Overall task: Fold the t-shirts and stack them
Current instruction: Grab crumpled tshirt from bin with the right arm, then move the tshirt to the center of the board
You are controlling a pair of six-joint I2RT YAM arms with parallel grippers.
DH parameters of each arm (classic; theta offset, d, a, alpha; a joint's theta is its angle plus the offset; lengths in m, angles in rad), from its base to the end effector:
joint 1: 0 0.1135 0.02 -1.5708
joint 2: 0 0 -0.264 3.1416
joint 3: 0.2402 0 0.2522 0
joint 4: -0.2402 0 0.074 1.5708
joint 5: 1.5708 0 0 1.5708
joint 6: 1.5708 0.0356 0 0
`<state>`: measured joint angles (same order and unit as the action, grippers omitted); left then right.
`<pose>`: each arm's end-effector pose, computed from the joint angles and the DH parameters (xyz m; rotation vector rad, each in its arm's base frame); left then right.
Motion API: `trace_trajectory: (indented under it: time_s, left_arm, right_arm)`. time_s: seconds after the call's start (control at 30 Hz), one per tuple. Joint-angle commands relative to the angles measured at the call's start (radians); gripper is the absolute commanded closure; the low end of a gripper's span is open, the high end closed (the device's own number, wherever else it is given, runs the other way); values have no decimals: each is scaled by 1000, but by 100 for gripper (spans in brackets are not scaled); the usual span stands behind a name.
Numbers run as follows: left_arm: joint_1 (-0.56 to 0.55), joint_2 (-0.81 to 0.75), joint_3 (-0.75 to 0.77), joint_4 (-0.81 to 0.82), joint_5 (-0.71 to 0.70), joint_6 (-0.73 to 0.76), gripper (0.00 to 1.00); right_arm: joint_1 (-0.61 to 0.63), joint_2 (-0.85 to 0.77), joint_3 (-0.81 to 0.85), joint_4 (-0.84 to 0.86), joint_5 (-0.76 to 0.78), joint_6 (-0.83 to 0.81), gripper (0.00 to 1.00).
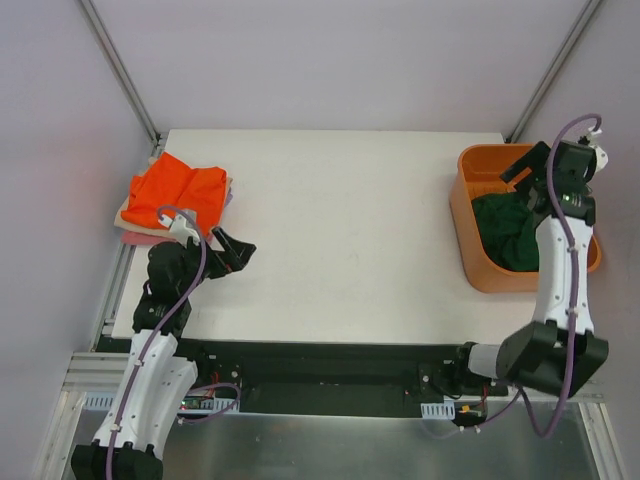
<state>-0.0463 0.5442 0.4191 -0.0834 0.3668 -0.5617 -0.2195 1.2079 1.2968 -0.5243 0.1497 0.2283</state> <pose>0.1488 -0.0197 0.2569 -0.1981 1.8189 -0.7592 0.2565 -0.0627 0.3958 0.5378 1.9304 -0.1445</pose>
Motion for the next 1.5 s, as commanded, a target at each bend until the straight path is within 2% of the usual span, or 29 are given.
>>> trace_trajectory:
  time_s: [0.0, 0.13, 0.3, 0.4, 0.43, 0.47, 0.5, 0.57, 0.63, 0.67, 0.73, 0.97, 1.07, 1.2, 1.33, 1.47]
  left_arm:
    - [-4, -35, -11, 74, 38, 19, 1]
    - [-3, -49, -32, 105, 23, 11, 1]
    - [-3, -26, -34, 125, 32, 9, 1]
    - [-3, -3, -26, 129, 61, 13, 1]
    - [-3, 2, -25, 129, 67, 13, 1]
    - [-3, 5, -26, 131, 64, 13, 1]
    - [-3, 8, -26, 131, 58, 13, 1]
    - [-3, 7, -26, 131, 54, 13, 1]
    - [-3, 7, -29, 131, 54, 13, 1]
    - [-3, 7, -29, 131, 54, 13, 1]
    - [-3, 5, -29, 131, 60, 11, 1]
    - [-3, -16, -37, 131, 84, 2, 1]
    - [-3, -36, -40, 128, 90, 2, 1]
    - [-3, -65, -43, 120, 116, -4, 1]
    - [-3, -101, -51, 116, 126, -14, 1]
    - [-3, -116, -59, 116, 119, -21, 1]
  right_arm:
    - [-84, 203, 105, -106, 40, 19, 4]
    - [-121, 444, 170, -108, -67, -49, 1]
    - [-135, 703, 202, -131, -64, -26, 1]
    - [-135, 810, 226, -138, -88, -38, 7]
    - [-136, 841, 228, -140, -93, -41, 12]
    - [-138, 863, 231, -143, -90, -43, 22]
    - [-138, 875, 231, -141, -85, -41, 36]
    - [-139, 874, 226, -137, -84, -59, 58]
    - [-142, 842, 225, -129, -107, -90, 78]
    - [-142, 819, 226, -129, -130, -108, 98]
    - [-144, 748, 234, -138, -139, -124, 99]
    - [-113, 328, 219, -138, -210, -113, 99]
    - [-43, 153, 217, -143, -200, -118, 99]
    - [113, -49, 257, -126, -205, -115, 99]
    - [262, -183, 274, -17, -427, -48, 99]
    - [408, -193, 282, 96, -688, 55, 99]
